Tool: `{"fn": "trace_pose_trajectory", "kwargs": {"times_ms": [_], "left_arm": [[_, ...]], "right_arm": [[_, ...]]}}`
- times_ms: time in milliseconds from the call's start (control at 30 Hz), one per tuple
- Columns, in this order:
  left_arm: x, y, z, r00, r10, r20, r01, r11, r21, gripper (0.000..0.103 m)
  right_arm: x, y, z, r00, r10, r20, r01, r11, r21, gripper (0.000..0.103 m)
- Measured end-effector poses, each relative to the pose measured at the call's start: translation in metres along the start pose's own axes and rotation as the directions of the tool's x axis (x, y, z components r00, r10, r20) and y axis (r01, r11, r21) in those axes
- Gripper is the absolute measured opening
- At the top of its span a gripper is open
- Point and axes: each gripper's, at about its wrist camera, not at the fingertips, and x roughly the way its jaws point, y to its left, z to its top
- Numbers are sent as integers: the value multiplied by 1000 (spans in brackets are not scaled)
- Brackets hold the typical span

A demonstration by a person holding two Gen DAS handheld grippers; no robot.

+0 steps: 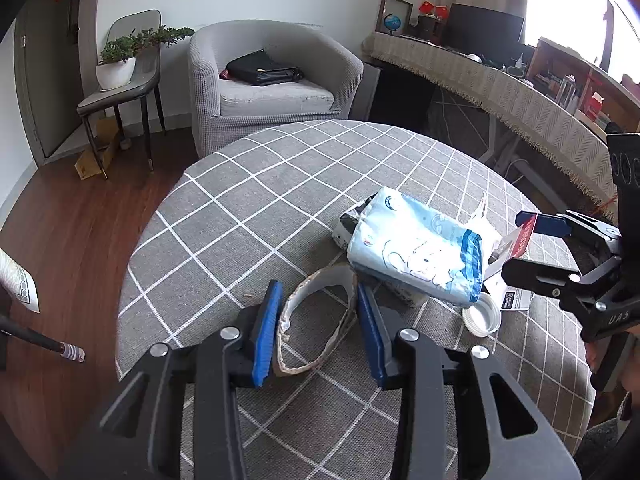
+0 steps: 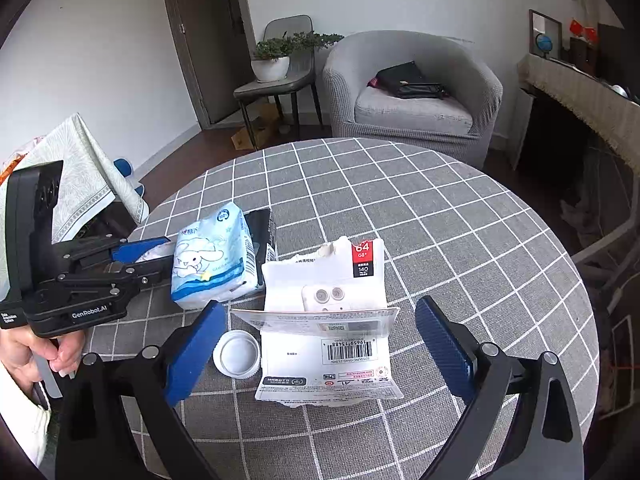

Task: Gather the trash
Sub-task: 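Grasp the brown tape core with the left tool while the right tool grasps the white card packaging, then carry the tape core over the teal bin with the left tool while the right tool carries the packaging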

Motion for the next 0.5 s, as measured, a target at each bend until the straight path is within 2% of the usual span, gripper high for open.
{"fn": "trace_pose_trajectory", "kwargs": {"times_ms": [433,467,500], "left_arm": [[-12,8,-1,1000,-2,19,3,999,-39,41],[-13,9,-2,1000,0,18,0,999,-38,41],[-14,9,-3,1000,4,17,-3,999,-39,41]], "right_arm": [[12,2,1,999,-42,-16,42,999,14,96],[13,2,1,999,-50,-16,50,999,12,93],[12,2,1,998,-53,-15,54,998,13,83]]}}
